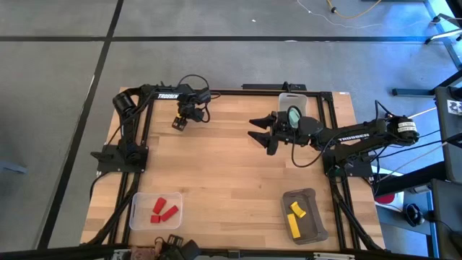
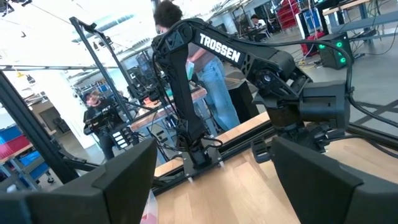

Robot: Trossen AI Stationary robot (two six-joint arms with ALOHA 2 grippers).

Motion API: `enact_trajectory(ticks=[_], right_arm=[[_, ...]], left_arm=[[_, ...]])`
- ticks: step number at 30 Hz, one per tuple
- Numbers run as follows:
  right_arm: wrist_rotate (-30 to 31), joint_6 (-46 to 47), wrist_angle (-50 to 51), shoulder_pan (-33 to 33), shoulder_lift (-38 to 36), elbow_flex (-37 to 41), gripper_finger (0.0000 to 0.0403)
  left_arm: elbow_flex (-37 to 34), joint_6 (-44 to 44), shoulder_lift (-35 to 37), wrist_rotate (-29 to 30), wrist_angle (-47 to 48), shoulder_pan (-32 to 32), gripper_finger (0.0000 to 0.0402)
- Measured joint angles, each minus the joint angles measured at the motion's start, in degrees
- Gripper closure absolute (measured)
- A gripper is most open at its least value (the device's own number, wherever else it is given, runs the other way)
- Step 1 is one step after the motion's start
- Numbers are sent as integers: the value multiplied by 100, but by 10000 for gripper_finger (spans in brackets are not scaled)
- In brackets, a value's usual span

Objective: Sort & place blocks by color
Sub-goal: Put the yellow block into the black bin

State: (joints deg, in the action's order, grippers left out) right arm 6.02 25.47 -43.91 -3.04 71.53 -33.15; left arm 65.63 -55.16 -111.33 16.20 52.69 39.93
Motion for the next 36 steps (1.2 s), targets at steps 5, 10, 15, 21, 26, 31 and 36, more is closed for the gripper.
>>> enact_trajectory(ticks=[5,10,15,21,26,31,36], right_arm=[[-2,0,1,30,0,0,86],[-2,0,2,30,0,0,86],[-4,0,4,30,0,0,86],[-5,0,6,28,0,0,86],[-7,0,13,28,0,0,86],[-9,-13,84,27,0,0,86],[-7,-20,280,28,0,0,86]], left_arm=[[102,223,-28,-28,98,-5,190],[173,537,-37,-78,103,-89,256],[257,778,-51,-166,230,-198,350],[710,1670,-29,-711,225,-181,393],[918,2949,506,-1838,-191,222,399],[484,3047,1329,-2212,-222,568,399],[-287,2700,1911,-1519,-189,831,377]])
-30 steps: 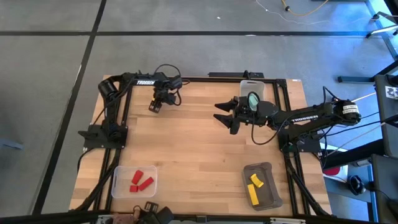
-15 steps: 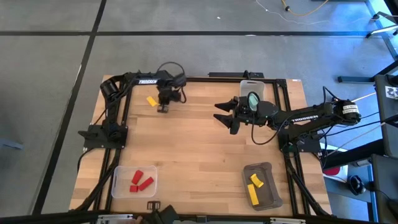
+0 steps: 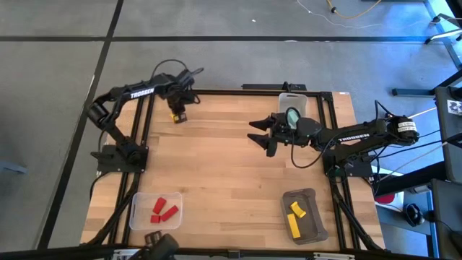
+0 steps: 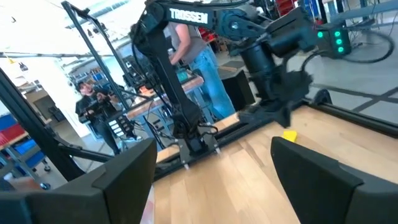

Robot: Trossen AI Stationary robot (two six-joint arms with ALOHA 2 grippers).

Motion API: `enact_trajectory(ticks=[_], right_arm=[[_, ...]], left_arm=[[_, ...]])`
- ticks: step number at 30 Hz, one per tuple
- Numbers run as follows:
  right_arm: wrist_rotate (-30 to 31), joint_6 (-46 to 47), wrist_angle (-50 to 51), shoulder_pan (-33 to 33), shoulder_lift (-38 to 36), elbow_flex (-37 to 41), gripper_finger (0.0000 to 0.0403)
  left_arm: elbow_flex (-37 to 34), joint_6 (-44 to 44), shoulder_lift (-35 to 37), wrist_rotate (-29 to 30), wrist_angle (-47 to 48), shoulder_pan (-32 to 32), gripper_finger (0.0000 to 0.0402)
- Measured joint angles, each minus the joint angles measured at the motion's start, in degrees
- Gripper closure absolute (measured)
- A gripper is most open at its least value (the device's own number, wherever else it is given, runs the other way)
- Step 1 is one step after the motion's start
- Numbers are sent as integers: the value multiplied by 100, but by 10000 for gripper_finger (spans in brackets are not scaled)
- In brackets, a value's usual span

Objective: Sort & place blocks by color
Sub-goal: Put the yellow block into the black bin

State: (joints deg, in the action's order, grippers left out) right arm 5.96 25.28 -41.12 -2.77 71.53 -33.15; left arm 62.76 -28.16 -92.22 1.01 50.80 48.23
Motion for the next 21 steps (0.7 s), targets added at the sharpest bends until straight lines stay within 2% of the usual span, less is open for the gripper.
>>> enact_trajectory(ticks=[8,11,13,16,21], right_arm=[[0,13,80,0,0,0,86],[0,15,93,0,0,0,86],[0,15,93,-2,0,0,86],[0,17,95,0,0,0,86],[0,38,95,0,0,0,86]], left_arm=[[-786,-92,-169,789,-409,-7,264],[-824,-96,-272,1000,-535,-87,240],[-822,-91,-287,1205,-614,-138,237],[-822,-94,-287,1202,-648,-134,249],[-919,-70,-371,1194,-706,-110,320]])
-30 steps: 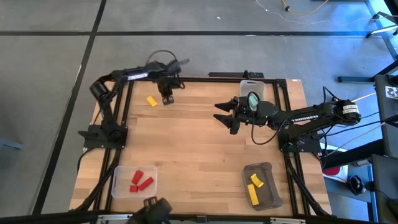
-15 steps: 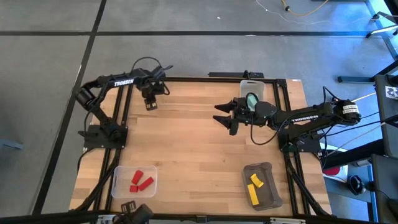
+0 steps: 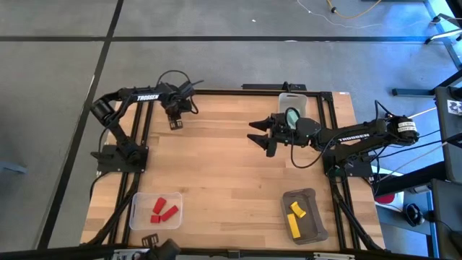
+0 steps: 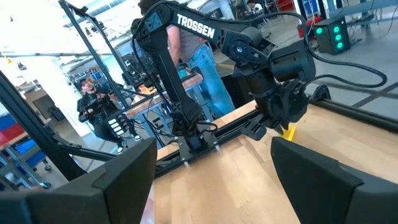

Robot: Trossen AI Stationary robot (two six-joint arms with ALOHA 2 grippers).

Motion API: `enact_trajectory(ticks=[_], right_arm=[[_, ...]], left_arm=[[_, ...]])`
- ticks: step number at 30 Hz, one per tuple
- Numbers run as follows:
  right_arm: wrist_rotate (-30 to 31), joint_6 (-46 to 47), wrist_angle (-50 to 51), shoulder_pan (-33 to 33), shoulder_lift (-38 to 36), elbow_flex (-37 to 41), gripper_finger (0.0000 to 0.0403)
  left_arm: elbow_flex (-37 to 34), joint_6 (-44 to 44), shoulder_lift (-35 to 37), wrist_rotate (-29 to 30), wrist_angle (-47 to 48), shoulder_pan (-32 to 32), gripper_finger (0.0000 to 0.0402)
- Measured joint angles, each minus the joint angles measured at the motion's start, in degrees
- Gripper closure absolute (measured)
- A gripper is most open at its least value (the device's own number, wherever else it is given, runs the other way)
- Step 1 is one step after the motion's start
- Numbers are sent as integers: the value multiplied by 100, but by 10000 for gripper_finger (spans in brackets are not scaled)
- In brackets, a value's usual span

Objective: Sort & place blocks by color
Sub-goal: Put the yellow block into the black bin

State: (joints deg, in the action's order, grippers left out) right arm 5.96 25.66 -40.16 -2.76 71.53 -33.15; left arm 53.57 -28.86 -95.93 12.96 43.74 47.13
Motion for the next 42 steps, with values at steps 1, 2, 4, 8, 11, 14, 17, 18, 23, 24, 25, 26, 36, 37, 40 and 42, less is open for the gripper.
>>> enact_trajectory(ticks=[1,2,4,8,11,14,17,18,23,24,25,26,36,37,40,42], right_arm=[[0,73,2,0,0,0,86],[0,135,9,0,0,0,86],[2,257,34,0,0,0,86],[2,257,108,0,0,0,86],[1,255,146,-2,0,0,86],[2,253,149,-2,0,0,86],[2,244,151,-2,0,0,86],[2,242,151,-1,0,0,86],[0,240,151,0,0,0,86],[2,240,151,0,0,0,86],[0,240,151,0,-2,0,86],[2,240,151,-1,0,0,86],[0,237,54,0,-1,0,86],[0,237,-19,-2,-2,0,86],[-92,236,-334,-2,-2,0,86],[-149,230,-517,-1,-4,0,86]], left_arm=[[-43,8,-18,26,43,-6,342],[-92,30,-29,20,67,-37,365],[-189,258,-38,13,88,-147,391],[-257,922,-38,-30,90,-521,398],[-255,1609,-25,-329,-53,-1032,399],[-252,2305,-25,-483,-237,-1602,401],[-250,3047,-23,-723,-589,-2264,401],[-252,3338,-23,-818,-758,-2495,401],[-298,4604,-77,-1681,-1809,-3577,401],[-299,4796,-84,-1688,-2002,-3781,401],[-299,4964,-87,-1658,-2184,-3962,401],[-299,5110,-89,-1594,-2319,-4114,401],[-315,5101,135,-1298,-2465,-4362,397],[-323,4941,230,-1297,-2428,-4338,394],[-305,4319,650,-1284,-2346,-4255,381],[-303,3821,940,-1277,-2101,-4173,370]])
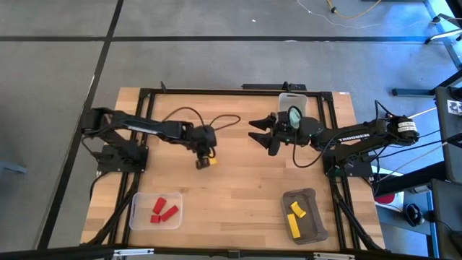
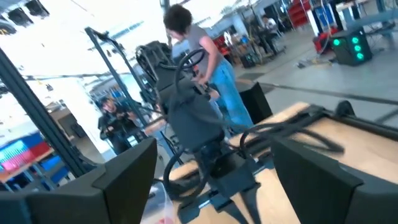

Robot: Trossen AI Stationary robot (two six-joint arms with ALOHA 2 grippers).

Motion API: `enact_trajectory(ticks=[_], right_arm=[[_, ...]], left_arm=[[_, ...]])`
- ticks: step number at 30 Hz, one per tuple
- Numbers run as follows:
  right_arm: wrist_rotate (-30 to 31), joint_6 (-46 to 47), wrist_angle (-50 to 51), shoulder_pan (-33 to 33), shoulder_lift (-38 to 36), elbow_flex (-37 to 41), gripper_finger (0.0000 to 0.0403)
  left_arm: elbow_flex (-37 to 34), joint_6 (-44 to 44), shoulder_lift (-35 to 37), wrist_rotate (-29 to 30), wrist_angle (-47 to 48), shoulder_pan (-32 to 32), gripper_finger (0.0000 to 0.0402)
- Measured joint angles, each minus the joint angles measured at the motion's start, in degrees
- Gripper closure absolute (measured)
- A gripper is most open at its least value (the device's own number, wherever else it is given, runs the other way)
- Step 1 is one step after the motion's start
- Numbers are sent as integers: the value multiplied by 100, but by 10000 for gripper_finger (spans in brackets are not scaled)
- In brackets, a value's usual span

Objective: Sort & place blocks by color
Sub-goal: Put the yellow block into the black bin

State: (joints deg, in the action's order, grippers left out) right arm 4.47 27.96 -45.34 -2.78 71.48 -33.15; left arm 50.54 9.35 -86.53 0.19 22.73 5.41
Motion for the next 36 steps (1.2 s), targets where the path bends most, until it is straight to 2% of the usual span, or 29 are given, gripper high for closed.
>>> enact_trajectory(ticks=[4,8,13,16,20,32,36], right_arm=[[-4,1,-81,-1,0,0,86],[-4,7,-81,-1,0,0,86],[-9,34,-220,1,0,0,86],[-9,35,-439,0,-1,0,86],[-9,39,-498,1,-2,-4,86],[-4,47,-501,1,0,-4,86],[-4,49,-501,0,0,-4,86]], left_arm=[[1,-1234,412,-121,306,229,333],[9,-2522,410,-321,500,364,279],[30,-3532,67,-228,491,257,207],[164,-4002,-238,-117,513,116,180],[407,-4516,-623,125,510,-40,169],[495,-6019,-1338,164,442,-17,169],[514,-6247,-1496,148,418,-17,169]])
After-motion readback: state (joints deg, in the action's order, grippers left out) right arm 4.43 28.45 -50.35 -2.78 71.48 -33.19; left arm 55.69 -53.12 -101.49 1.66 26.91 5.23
